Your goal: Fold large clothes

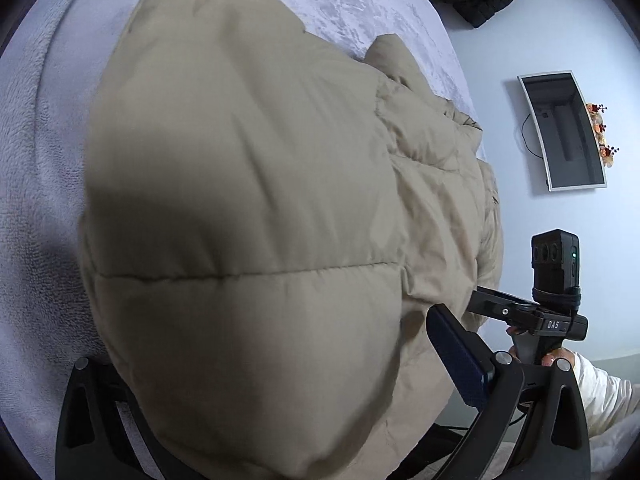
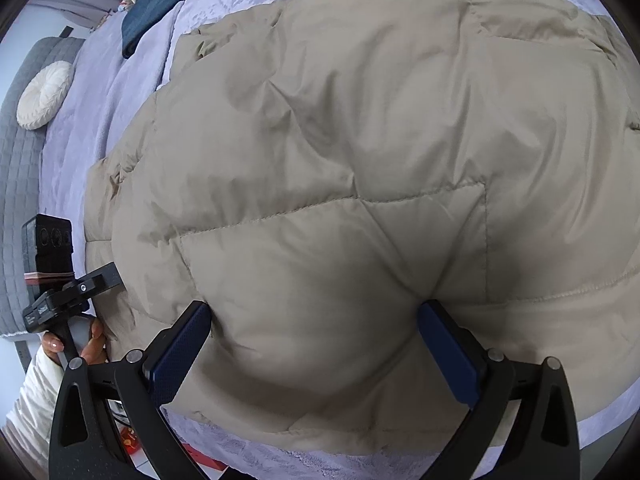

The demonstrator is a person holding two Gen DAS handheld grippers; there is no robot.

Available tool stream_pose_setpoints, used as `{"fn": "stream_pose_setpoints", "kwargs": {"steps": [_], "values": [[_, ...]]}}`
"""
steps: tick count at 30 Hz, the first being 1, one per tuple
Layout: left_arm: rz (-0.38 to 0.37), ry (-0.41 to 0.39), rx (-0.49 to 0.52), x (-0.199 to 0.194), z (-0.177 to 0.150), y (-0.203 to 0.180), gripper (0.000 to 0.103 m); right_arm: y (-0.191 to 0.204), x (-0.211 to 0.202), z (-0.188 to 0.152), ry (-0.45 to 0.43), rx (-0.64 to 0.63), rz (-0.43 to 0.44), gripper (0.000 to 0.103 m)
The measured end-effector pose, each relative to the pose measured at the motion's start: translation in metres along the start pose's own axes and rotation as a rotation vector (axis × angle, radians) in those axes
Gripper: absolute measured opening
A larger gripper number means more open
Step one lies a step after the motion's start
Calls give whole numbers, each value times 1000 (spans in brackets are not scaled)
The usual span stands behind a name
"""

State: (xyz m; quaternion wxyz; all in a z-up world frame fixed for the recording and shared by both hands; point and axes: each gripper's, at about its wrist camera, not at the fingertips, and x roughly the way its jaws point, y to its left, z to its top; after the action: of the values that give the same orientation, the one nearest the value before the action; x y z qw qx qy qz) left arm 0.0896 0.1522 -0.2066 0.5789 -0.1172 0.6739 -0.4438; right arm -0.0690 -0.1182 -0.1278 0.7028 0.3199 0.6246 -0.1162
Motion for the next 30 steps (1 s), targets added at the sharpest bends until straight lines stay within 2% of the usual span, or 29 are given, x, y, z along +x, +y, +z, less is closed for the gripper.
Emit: {"fn": "stream_pose_setpoints", "kwargs": {"steps": [2,4,5,6,7,8,9,11,14,15,16,17,18,21,26,28,30], "values": [[-64,19,0,4,0,-8,103,0,1,1,4,-1,-6,103],[-44,18,21,7,4,-17,99,1,0,3,13,-2,-9,103],[-16,22,44,8,4,-21,88,1,-1,4,21,-1,-6,103],[17,32,66,10,5,-25,60,2,-3,5,27,1,4,103],[39,45,73,9,3,-24,47,1,-7,5,28,3,19,103],[35,44,65,6,4,-23,43,0,-12,6,27,6,35,103],[17,36,51,2,4,-22,35,-1,-17,6,19,10,44,103],[-5,17,37,-9,3,-25,31,-5,-30,9,-24,18,44,103],[-16,0,44,-20,-2,-36,30,-14,-48,14,-119,45,38,102],[-22,-6,48,-23,-3,-42,30,-16,-53,17,-154,59,34,97],[-27,-8,50,-25,-3,-47,30,-19,-57,19,-188,73,32,86],[-31,-10,54,-29,-5,-52,30,-21,-59,23,-208,78,36,42],[-36,-11,58,-32,-7,-59,30,-22,-58,27,-216,82,33,7],[-60,-12,72,-38,-9,-84,30,-23,-50,43,-250,80,24,6],[-83,-22,104,-39,-8,-142,30,-13,-22,71,-251,32,49,6],[-70,-25,115,-36,-8,-168,30,-17,-9,79,-239,33,70,5],[-50,-23,111,-25,-6,-194,30,-23,3,87,-220,46,100,1]]}}
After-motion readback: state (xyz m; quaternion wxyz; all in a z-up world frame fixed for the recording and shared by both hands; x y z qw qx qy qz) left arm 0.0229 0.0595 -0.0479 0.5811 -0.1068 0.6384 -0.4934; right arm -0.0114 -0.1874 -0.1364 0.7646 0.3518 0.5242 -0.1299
